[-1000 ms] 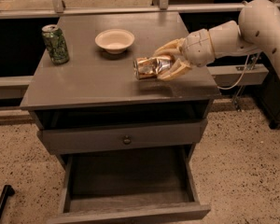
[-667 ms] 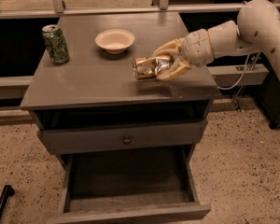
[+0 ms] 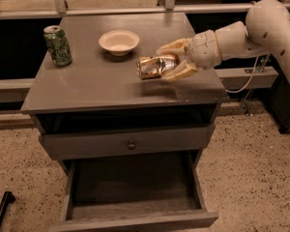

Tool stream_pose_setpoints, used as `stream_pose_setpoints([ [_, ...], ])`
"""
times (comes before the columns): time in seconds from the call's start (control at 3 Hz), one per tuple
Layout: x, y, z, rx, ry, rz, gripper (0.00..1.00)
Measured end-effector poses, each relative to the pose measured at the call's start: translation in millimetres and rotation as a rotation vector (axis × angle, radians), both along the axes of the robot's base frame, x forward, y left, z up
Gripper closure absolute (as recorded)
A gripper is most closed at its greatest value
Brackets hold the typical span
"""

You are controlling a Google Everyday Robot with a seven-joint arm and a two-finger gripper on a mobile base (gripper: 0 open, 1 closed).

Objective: Pick orange can from middle drawer and place on counter

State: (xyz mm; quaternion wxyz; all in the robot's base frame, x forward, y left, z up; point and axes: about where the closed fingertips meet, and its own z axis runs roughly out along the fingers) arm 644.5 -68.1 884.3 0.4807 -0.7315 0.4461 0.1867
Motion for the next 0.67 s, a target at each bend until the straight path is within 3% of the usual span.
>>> stream_pose_setpoints([
  [0.33, 0.0, 0.1, 0.0, 0.000, 0.000, 0.000, 0.00],
  [0.67, 0.0, 0.1, 0.0, 0.000, 0.000, 0.000, 0.00],
])
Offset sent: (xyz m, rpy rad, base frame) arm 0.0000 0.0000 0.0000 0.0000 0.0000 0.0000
